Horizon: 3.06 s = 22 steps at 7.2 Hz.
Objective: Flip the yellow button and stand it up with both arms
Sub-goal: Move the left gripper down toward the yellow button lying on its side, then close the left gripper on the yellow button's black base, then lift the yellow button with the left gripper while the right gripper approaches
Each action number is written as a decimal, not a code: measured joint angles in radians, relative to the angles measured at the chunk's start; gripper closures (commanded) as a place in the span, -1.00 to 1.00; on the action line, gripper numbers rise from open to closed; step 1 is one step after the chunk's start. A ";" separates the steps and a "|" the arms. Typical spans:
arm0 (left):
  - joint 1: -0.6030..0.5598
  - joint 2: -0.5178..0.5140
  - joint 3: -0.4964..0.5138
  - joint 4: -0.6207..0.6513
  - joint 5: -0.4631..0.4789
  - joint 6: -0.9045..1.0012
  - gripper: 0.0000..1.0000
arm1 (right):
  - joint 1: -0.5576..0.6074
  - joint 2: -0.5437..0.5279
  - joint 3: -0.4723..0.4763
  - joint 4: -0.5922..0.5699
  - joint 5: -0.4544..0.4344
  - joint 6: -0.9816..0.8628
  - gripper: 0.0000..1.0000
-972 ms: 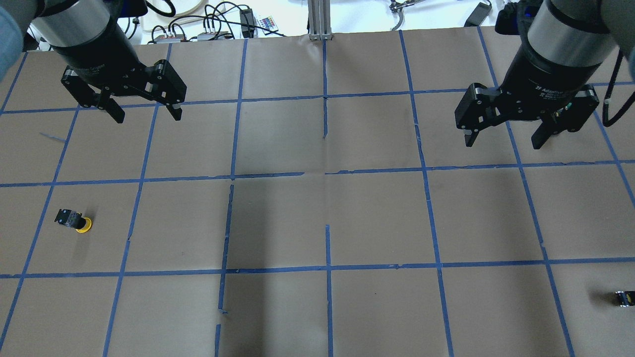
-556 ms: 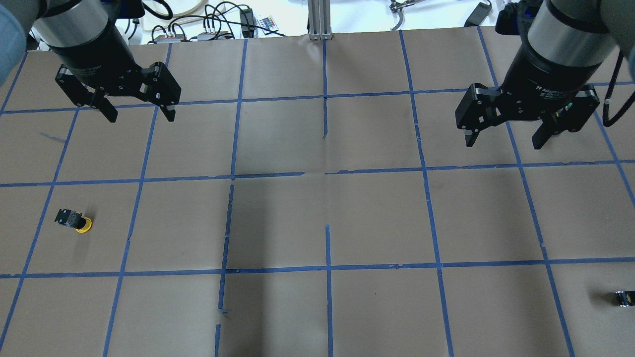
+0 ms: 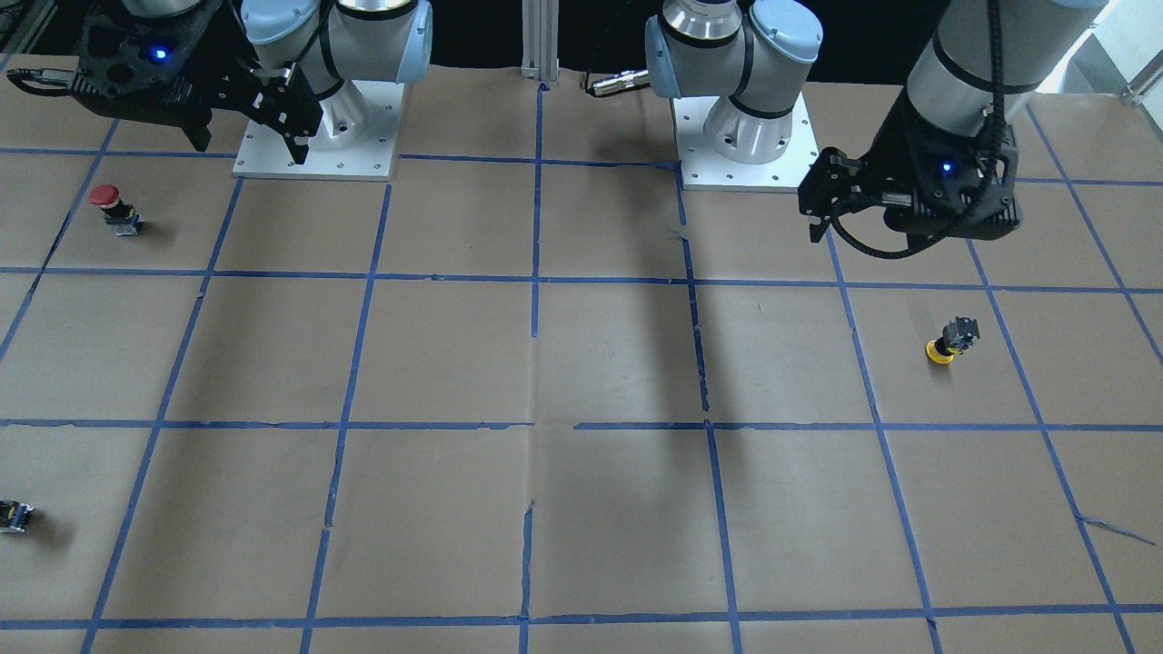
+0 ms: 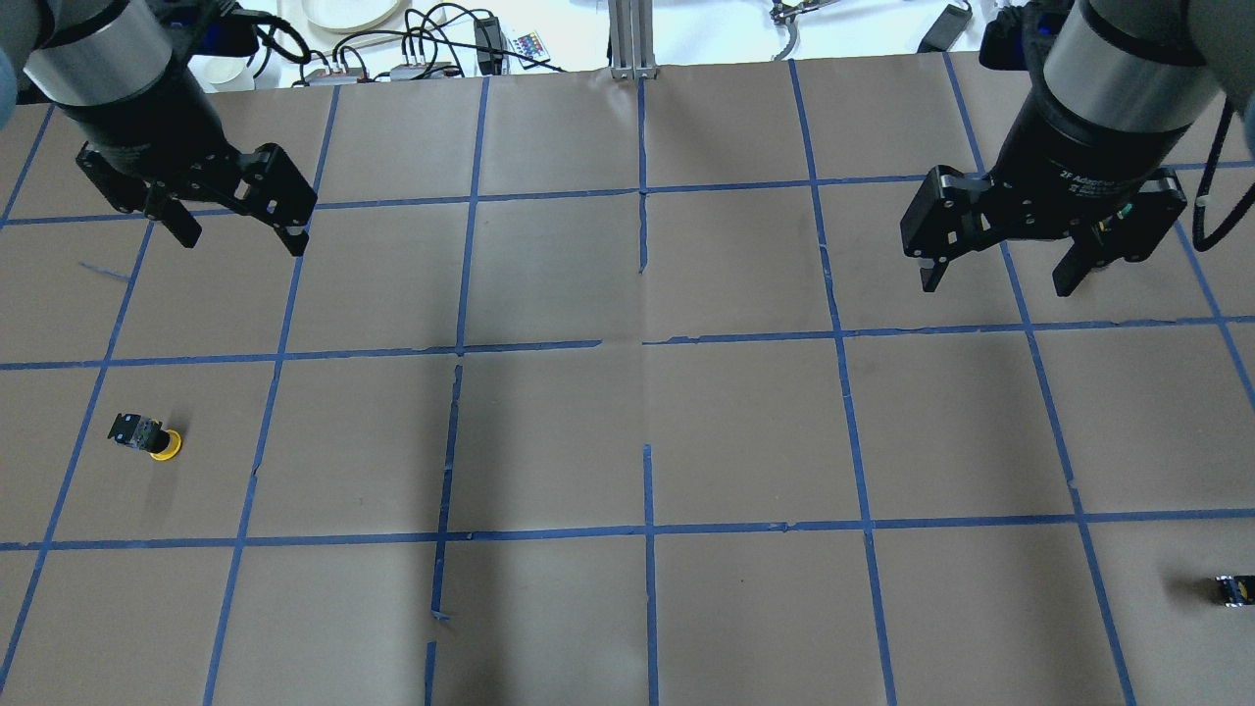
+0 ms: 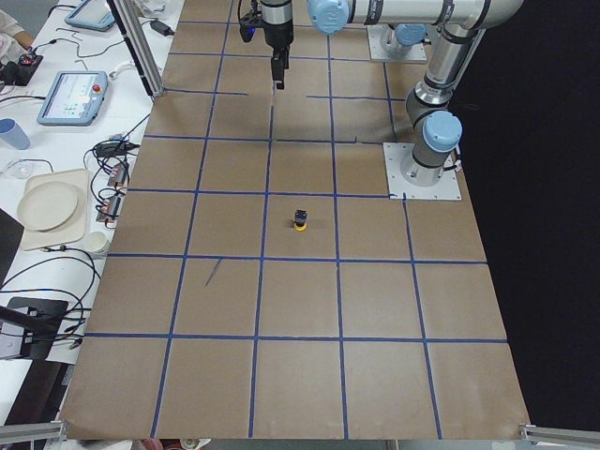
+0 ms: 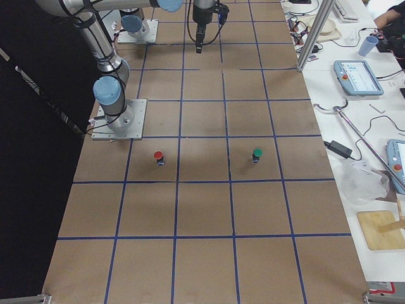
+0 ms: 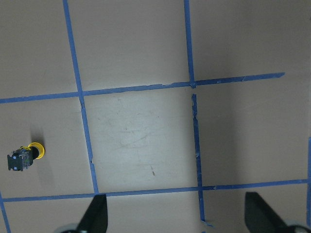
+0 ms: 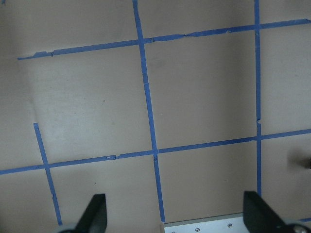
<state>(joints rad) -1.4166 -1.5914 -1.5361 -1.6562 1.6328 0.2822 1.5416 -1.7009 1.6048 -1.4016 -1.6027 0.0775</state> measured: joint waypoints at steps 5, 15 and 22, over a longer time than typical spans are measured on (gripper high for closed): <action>0.327 -0.003 -0.277 0.295 0.006 0.370 -0.99 | 0.000 0.000 -0.001 0.000 -0.005 -0.006 -1.00; 0.570 -0.161 -0.513 0.681 -0.046 0.687 -0.80 | 0.000 0.004 0.000 -0.002 0.008 0.008 -1.00; 0.575 -0.172 -0.554 0.778 -0.040 0.702 0.59 | -0.001 0.000 -0.001 -0.005 0.015 -0.010 -1.00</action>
<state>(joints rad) -0.8416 -1.7631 -2.0903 -0.8786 1.5924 0.9843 1.5403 -1.7009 1.6035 -1.4062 -1.5875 0.0676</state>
